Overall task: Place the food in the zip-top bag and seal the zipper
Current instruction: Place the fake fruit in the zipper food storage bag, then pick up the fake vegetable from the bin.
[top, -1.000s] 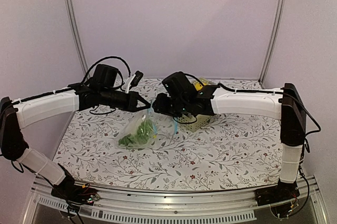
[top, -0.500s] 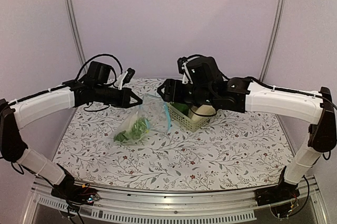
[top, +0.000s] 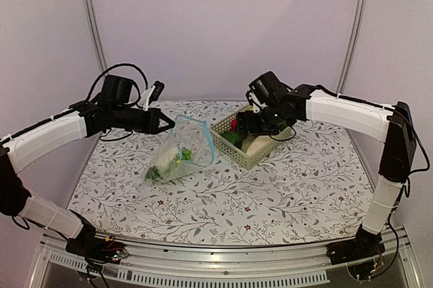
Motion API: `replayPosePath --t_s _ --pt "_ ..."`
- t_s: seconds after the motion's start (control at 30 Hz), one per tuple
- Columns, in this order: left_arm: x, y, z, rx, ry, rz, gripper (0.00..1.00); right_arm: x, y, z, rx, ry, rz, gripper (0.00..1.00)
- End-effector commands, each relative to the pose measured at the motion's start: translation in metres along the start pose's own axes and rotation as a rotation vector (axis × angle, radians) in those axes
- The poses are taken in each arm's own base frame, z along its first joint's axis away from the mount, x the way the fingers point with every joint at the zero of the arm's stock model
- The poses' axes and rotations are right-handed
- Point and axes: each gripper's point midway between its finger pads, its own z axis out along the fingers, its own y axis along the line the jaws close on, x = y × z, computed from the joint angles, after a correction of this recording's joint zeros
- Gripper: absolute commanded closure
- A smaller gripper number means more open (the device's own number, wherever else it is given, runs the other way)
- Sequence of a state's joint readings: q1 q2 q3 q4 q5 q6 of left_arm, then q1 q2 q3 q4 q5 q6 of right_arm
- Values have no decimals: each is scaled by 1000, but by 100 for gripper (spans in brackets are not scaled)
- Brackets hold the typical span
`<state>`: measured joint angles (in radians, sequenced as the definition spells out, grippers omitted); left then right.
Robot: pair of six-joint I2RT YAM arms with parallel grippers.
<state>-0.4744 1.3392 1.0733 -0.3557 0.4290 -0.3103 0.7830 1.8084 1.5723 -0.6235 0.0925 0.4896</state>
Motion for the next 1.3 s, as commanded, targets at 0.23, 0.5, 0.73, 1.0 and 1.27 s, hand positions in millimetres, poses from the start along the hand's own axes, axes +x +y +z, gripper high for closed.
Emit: replayPosePath --t_s 0.23,0.5,0.73,1.0,1.27 --pt "-11 0 -6 -4 -29 18 100 3 -43 51 92 125 -61 16" --pt "-12 -1 -7 0 -31 16 100 -5 -40 82 91 115 -56 16" --pt "-12 -2 -7 1 -32 18 100 -9 -35 106 74 122 -65 15" --pt "-12 -1 -7 2 -31 14 100 -5 -32 135 60 130 -31 19" --pt "-12 -2 -6 7 -29 12 100 4 -25 156 19 168 -20 16"
